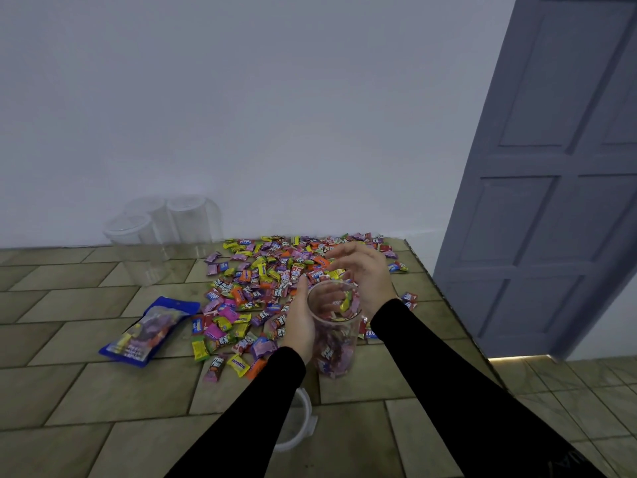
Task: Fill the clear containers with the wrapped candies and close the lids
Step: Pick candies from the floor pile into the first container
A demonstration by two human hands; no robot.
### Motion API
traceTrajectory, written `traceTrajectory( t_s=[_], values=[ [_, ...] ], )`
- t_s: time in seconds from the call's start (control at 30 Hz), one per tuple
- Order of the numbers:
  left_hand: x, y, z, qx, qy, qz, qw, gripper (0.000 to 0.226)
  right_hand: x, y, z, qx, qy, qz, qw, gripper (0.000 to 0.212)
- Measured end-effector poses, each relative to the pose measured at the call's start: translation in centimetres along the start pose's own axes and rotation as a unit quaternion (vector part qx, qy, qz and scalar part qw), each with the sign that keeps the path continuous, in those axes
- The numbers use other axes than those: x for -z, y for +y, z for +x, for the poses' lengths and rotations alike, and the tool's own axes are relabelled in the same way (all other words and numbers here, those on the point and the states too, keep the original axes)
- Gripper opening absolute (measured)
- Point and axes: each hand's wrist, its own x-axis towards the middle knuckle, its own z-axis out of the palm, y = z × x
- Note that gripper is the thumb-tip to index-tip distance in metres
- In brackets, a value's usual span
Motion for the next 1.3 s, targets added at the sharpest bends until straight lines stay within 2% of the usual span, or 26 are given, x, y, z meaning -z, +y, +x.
traceTrajectory(
  t_s=[0.1,0.17,0.23,0.33,0.5,0.63,0.73,0.87,0.93,1.03,1.23,1.3],
  values=[
    [0.6,1.1,-0.6,0.008,-0.008,0.013,1.0,0.066,0.4,-0.5,0.6,-0.019,0.006,0.01,1.0,0.018],
    [1.1,2.1,-0.5,-0.021,-0.011,0.093,0.995,0.059,1.0,-1.0,1.0,-0.023,0.013,0.002,1.0,0.016],
    [1.0,3.6,-0.3,-0.055,-0.005,0.188,0.981,0.048,1.8,-1.1,1.6,-0.032,0.026,-0.001,0.999,0.02],
    [-0.8,6.5,0.0,-0.08,-0.014,0.271,0.959,0.035,2.9,-0.8,2.4,-0.064,0.043,-0.022,0.997,0.018],
    [-6.0,8.7,0.6,-0.113,-0.044,0.38,0.917,0.029,6.1,1.0,4.2,-0.098,0.052,-0.078,0.991,0.019],
    [-10.0,7.3,1.9,-0.122,-0.053,0.418,0.899,0.023,9.0,2.2,5.9,-0.111,0.065,-0.111,0.986,0.021],
    [-12.4,5.3,3.1,-0.104,-0.045,0.437,0.892,0.027,11.6,3.0,6.9,-0.11,0.069,-0.148,0.98,0.019],
    [-14.3,1.2,5.7,-0.073,-0.031,0.499,0.863,0.032,14.8,5.0,8.8,-0.11,0.067,-0.221,0.967,0.019],
    [-14.7,-1.1,7.2,-0.055,-0.022,0.546,0.835,0.034,16.1,6.0,9.9,-0.118,0.069,-0.24,0.961,0.022],
    [-14.9,-3.8,8.5,-0.031,-0.016,0.641,0.767,0.042,17.4,6.8,11.1,-0.12,0.048,-0.283,0.95,0.019],
    [-15.9,-8.0,10.7,-0.068,-0.013,0.761,0.645,0.058,19.3,8.7,14.7,-0.122,0.014,-0.335,0.934,0.019],
    [-15.9,-9.1,11.8,-0.065,-0.027,0.785,0.616,0.06,19.7,9.4,15.8,-0.12,0.004,-0.349,0.93,0.019]
  ],
)
